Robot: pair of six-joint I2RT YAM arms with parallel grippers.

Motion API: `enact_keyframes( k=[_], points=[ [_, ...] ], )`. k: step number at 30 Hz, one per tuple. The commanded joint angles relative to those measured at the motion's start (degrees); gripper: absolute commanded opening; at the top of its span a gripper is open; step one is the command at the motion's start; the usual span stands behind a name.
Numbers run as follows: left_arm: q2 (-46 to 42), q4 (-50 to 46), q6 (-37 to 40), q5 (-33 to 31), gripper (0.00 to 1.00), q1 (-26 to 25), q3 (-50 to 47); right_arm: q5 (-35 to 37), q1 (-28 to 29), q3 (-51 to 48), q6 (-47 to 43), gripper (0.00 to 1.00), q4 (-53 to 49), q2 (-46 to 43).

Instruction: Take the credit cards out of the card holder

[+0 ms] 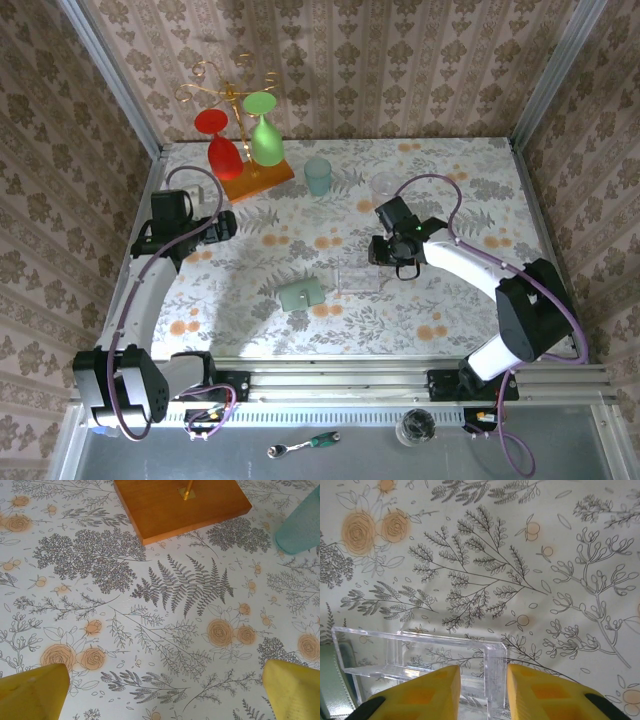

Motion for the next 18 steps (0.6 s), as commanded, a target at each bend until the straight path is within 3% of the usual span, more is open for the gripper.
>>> enact_keyframes(
  k=[1, 18],
  points=[
    [-1.3, -1.9, 1.1, -1.5, 1.0, -0.4, 1.6, 2.8, 0.9, 1.2, 2.7, 0.32, -1.8, 1.0],
    [-2.2, -2.1, 1.9, -3.1, 1.0, -0.6, 1.3, 5.0, 2.3, 1.9, 3.2, 0.21, -1.9, 3.7]
  ],
)
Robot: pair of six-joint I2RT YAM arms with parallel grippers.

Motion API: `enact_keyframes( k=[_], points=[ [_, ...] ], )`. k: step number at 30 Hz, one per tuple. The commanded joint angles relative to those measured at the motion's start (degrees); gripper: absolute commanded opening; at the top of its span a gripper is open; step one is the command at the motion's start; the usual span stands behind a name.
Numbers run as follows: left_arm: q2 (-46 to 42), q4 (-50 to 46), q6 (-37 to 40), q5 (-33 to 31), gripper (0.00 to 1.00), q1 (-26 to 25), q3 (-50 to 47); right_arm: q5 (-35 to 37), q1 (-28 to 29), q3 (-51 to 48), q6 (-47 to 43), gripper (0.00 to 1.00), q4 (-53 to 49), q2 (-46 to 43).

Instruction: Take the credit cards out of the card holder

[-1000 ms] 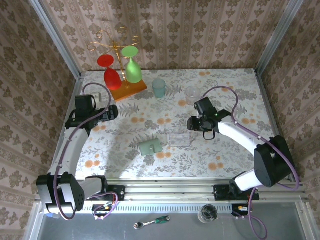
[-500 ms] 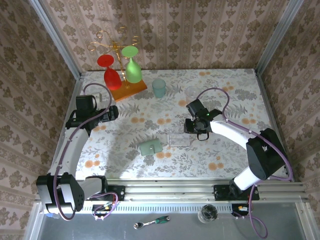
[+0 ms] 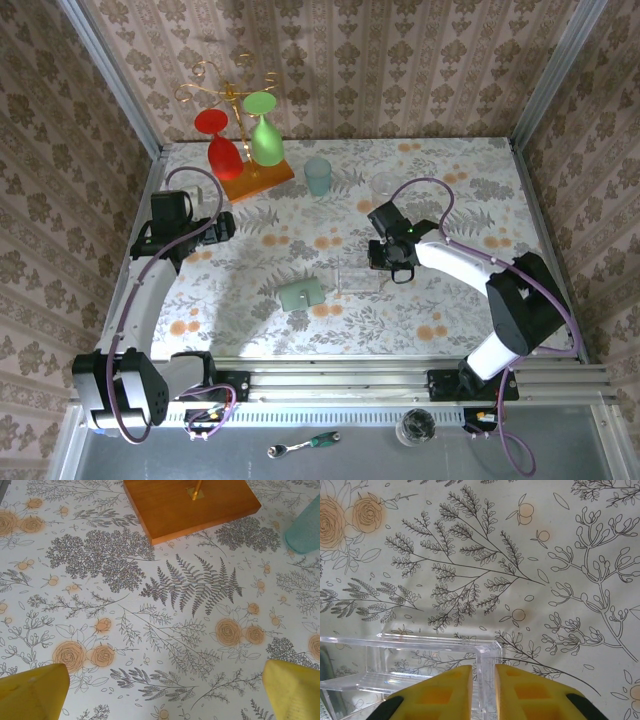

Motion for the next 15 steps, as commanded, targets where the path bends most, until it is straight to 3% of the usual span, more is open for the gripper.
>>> enact_keyframes(
  k=[1, 15],
  points=[
    [-1.4, -1.3, 1.5, -1.0, 1.0, -0.4, 1.2, 2.2, 0.5, 2.0, 0.5, 0.2, -1.5, 1.4],
    [-1.3, -1.3, 1.6, -1.5, 1.0, -0.4, 1.1, 3.8, 1.0, 4.4, 0.5, 0.11, -4.1, 2.4]
  ],
)
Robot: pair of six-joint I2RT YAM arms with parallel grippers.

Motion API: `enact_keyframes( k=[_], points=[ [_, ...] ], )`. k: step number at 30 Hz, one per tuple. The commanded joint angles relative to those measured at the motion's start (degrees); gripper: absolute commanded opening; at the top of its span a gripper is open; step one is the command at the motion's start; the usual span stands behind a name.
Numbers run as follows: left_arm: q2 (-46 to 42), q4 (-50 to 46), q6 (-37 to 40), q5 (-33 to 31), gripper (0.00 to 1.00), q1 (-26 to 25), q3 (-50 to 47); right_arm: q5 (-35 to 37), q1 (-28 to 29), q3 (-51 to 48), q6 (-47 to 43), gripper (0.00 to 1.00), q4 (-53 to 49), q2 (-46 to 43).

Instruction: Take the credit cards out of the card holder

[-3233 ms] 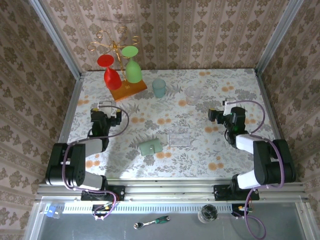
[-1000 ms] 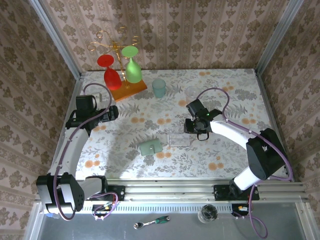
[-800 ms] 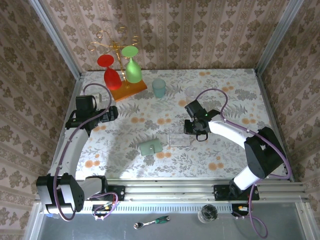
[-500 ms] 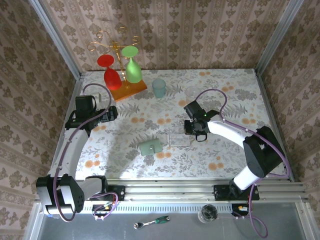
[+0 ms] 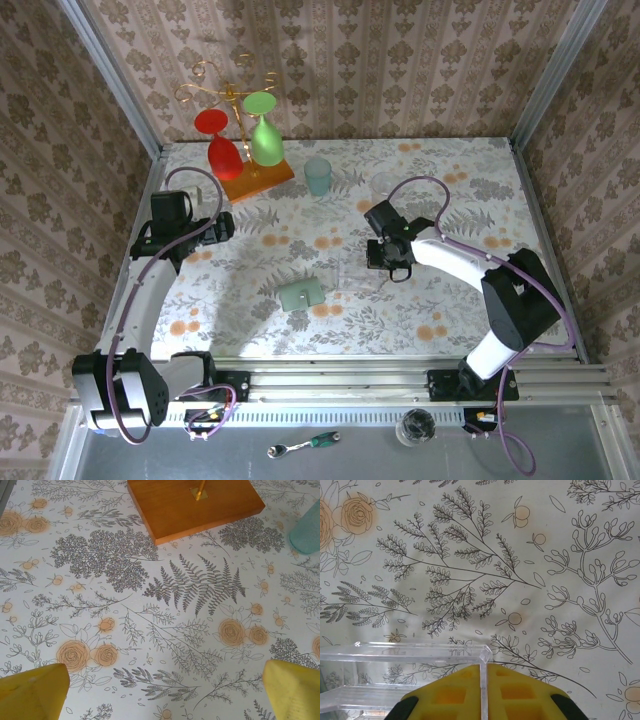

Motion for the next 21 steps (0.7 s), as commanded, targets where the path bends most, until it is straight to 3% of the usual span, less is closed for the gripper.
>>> enact_keyframes(
  k=[1, 9, 21],
  points=[
    [-1.2, -1.2, 1.5, -0.7, 1.0, -0.4, 1.1, 2.2, 0.5, 2.6, 0.6, 0.1, -2.3, 0.6],
    [-1.1, -1.3, 1.7, -0.9, 1.0, -0.8, 1.2, 3.7, 0.6, 8.6, 0.1, 0.1, -4.8, 3.0],
    [-1.1, -1.9, 2.3, -2.0, 1.0, -2.0, 1.0, 6.4, -0.8, 26.5, -3.8, 0.1, -10.4, 15.5]
  ],
)
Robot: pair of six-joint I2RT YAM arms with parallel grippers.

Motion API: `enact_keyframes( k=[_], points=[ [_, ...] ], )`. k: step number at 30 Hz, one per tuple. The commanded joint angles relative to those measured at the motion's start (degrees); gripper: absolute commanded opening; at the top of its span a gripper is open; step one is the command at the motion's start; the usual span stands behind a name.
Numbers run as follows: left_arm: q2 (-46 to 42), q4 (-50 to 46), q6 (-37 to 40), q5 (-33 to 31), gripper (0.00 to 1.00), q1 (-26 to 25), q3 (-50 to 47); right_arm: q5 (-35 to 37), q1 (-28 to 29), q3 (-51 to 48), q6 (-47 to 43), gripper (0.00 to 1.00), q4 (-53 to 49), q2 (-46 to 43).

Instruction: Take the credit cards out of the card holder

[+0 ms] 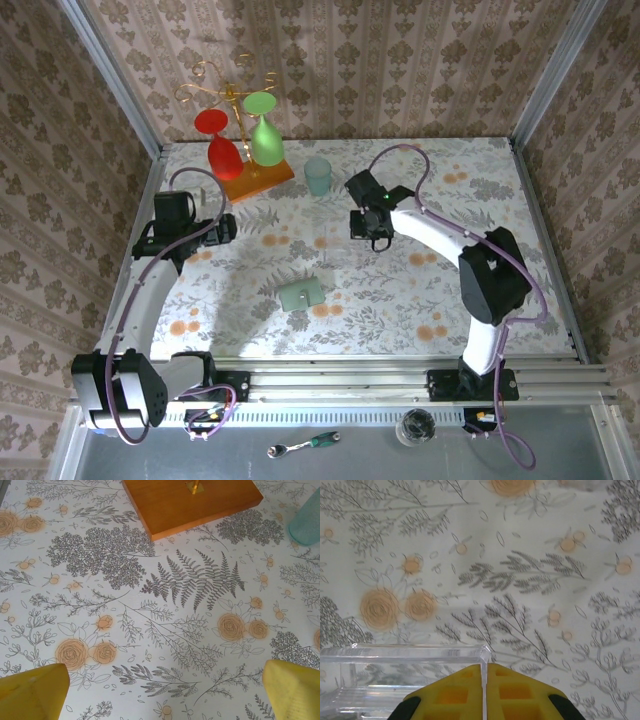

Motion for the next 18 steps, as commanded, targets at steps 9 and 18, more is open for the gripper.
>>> enact_keyframes(
  k=[9, 18],
  points=[
    [-1.2, -1.4, 2.2, -2.5, 1.0, -1.7, 0.8, 2.1, -4.2, 16.1, -4.5, 0.1, -6.6, 11.7],
    [-1.0, -1.6, 2.5, -3.2, 1.0, -1.8, 0.9, 1.0, -6.1, 25.4, -6.6, 0.1, -9.5, 19.1]
  ],
)
